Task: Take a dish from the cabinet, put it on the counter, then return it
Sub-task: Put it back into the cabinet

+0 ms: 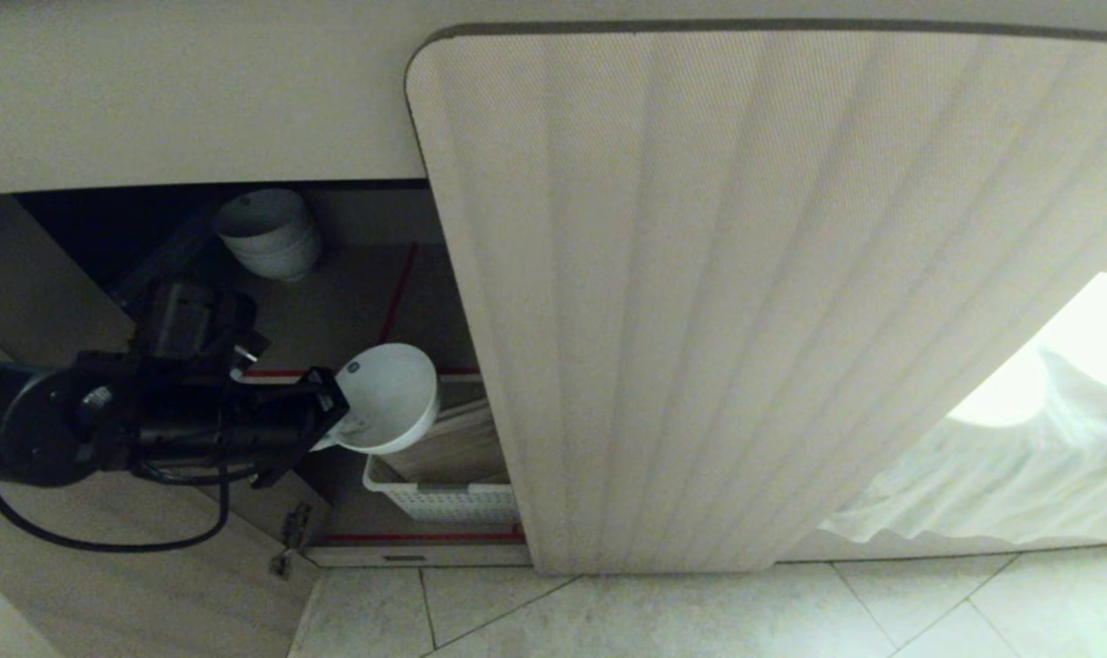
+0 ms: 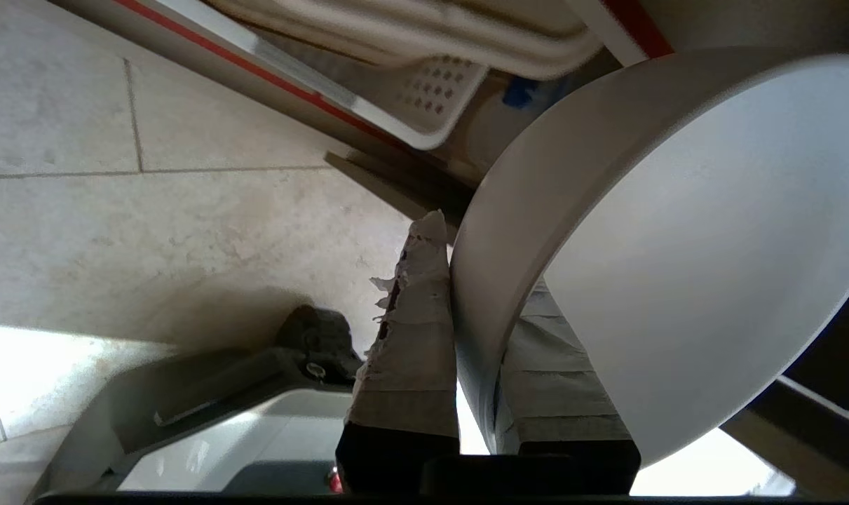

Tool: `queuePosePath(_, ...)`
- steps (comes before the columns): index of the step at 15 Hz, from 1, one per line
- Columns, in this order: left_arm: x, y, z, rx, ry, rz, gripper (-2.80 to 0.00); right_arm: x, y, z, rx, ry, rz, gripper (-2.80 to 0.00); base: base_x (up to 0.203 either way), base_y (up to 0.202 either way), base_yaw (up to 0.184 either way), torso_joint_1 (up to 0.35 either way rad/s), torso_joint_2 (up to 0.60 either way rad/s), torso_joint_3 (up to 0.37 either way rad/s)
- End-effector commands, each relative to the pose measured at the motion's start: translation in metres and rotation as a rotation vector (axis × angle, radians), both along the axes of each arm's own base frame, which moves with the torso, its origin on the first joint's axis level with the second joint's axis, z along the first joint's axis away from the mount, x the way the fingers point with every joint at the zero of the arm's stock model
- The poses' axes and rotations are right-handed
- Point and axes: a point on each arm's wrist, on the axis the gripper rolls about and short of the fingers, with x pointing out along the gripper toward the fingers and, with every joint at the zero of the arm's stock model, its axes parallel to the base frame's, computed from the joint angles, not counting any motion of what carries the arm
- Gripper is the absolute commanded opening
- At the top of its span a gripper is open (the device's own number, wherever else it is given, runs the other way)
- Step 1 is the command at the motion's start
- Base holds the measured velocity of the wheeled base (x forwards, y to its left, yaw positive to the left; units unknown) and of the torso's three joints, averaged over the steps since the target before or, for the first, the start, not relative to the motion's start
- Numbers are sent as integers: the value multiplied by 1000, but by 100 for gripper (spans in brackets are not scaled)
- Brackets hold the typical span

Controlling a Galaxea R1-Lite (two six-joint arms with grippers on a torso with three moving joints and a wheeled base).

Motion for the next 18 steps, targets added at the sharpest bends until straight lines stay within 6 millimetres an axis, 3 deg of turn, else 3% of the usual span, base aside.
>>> queuePosePath(1, 3, 3, -2, -2, 9, 22, -280, 0, 0, 0, 0, -1, 1, -280, 0, 0, 0, 0, 0, 0)
queuePosePath(8, 8, 7, 3, -25, -2, 121, -280, 0, 0, 0, 0, 0, 1, -280, 0, 0, 0, 0, 0, 0)
queuePosePath(18, 33, 6, 12, -50, -35, 220, -280, 0, 0, 0, 0, -1, 1, -280, 0, 0, 0, 0, 0, 0)
